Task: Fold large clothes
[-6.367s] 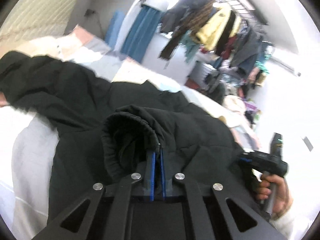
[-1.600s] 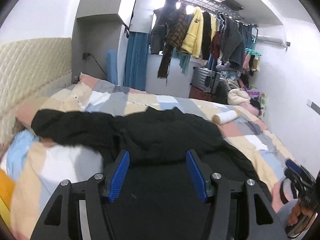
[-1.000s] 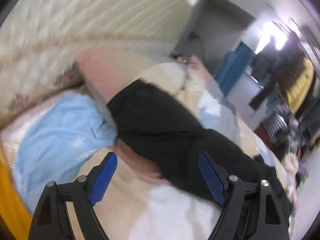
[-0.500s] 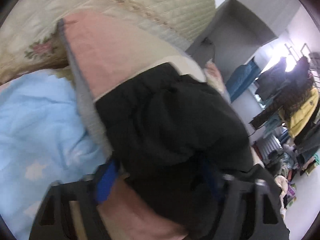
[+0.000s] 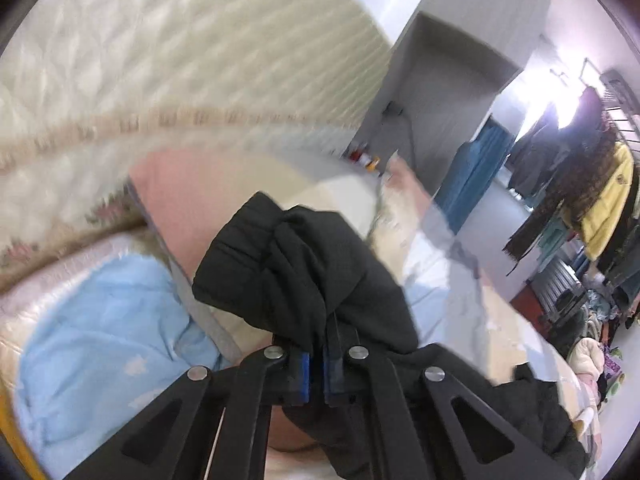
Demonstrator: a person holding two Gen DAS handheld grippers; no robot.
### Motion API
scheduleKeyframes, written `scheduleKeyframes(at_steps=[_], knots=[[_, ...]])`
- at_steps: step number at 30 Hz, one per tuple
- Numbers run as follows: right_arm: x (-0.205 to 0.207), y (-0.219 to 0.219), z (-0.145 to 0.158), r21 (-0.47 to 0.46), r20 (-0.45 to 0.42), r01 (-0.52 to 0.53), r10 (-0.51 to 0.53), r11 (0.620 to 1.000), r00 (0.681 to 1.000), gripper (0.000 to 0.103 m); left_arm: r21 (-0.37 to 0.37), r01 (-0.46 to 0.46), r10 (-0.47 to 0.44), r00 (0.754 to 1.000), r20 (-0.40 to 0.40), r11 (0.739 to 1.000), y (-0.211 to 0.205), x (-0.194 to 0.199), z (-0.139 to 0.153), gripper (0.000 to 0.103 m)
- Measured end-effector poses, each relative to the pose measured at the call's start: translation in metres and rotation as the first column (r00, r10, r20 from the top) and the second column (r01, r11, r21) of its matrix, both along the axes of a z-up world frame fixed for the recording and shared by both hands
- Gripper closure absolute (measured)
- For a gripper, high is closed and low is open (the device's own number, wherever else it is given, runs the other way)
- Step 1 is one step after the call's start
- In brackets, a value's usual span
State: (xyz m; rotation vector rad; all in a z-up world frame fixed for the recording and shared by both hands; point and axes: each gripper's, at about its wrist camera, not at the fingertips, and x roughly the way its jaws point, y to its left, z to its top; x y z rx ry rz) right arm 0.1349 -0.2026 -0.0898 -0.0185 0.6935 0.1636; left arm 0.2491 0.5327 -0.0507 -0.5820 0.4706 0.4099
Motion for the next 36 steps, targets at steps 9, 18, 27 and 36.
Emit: scheduleKeyframes(at_steps=[9, 18, 27, 36], knots=[[-0.031, -0.024, 0.020, 0.061, 0.057, -0.032, 0.029, 0.998, 0.998, 0.028, 0.133, 0.028, -0.030, 1.000, 0.008, 0.991, -0.059, -0.043, 0.106, 0.100], [-0.050, -0.049, 0.040, 0.115, 0.135, -0.062, 0.046, 0.991, 0.990, 0.023, 0.270, 0.137, -0.160, 0.985, 0.066, 0.953, -0.170, -0.066, 0.214, 0.101], [-0.054, -0.077, 0.044, 0.141, 0.164, -0.091, 0.067, 0.986, 0.984, 0.016, 0.373, 0.297, -0.348, 0.934, 0.077, 0.879, -0.334, -0.056, 0.264, 0.101], [-0.055, -0.115, 0.040, 0.184, 0.186, -0.043, 0.008, 0.982, 0.983, 0.000, 0.398, 0.444, -0.519, 0.849, 0.099, 0.803, -0.486, -0.027, 0.244, 0.101]])
